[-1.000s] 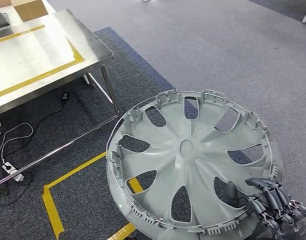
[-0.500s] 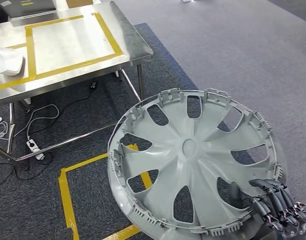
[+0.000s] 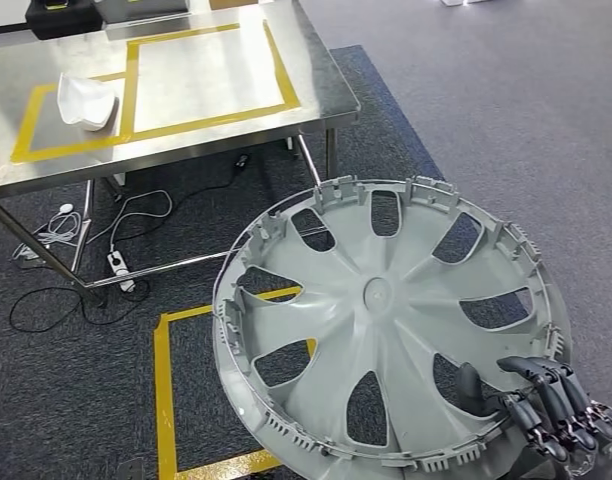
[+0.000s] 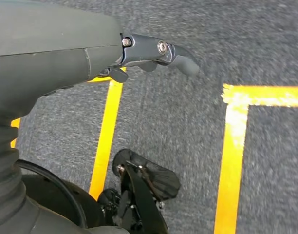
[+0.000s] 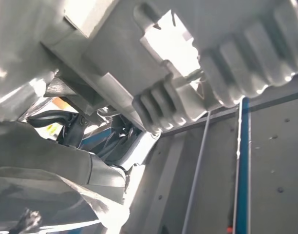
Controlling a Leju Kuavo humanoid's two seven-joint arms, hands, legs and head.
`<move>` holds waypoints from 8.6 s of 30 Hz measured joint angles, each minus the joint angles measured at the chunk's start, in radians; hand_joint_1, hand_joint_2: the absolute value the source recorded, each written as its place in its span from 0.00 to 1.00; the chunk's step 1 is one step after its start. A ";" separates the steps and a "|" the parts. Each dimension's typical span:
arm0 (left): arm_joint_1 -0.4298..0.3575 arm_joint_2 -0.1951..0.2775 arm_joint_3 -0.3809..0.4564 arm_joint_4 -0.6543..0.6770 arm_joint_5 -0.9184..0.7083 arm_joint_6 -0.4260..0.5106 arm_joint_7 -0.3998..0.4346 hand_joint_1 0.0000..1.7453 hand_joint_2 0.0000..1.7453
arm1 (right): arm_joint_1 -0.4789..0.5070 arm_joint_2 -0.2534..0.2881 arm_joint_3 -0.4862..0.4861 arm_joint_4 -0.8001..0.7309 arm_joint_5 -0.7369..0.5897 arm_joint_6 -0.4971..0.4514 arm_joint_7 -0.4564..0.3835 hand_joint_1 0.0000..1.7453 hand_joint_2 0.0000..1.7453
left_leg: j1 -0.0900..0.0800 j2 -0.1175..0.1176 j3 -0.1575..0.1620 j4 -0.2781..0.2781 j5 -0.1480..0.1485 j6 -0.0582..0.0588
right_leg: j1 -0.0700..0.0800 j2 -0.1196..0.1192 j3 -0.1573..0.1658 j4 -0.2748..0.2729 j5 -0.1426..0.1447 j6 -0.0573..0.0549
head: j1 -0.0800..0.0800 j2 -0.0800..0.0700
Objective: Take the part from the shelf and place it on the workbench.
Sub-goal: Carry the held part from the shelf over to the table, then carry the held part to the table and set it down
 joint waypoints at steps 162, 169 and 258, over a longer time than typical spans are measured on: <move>-0.002 -0.008 0.024 0.003 -0.050 0.004 -0.023 0.00 1.00 | -0.031 -0.022 0.047 0.033 -0.062 0.000 0.004 1.00 1.00 | 0.001 0.005 0.125 -0.230 0.054 0.049 | 0.003 0.050 0.058 0.022 -0.064 0.050 | 0.015 0.000; -0.006 -0.012 0.024 0.003 -0.072 0.000 -0.023 0.00 1.00 | -0.080 -0.042 0.086 0.071 -0.099 0.000 0.002 1.00 1.00 | -0.005 0.001 0.168 -0.236 0.021 0.066 | 0.005 0.050 -0.131 0.212 -0.075 0.048 | 0.024 0.000; -0.119 -0.064 -0.148 0.006 -0.447 -0.109 0.089 0.00 0.00 | -1.332 -0.017 0.021 1.852 0.363 0.513 0.488 0.00 0.00 | 0.003 0.004 0.101 -0.265 0.100 0.056 | 0.010 0.057 -0.211 0.238 -0.048 0.052 | 0.015 0.000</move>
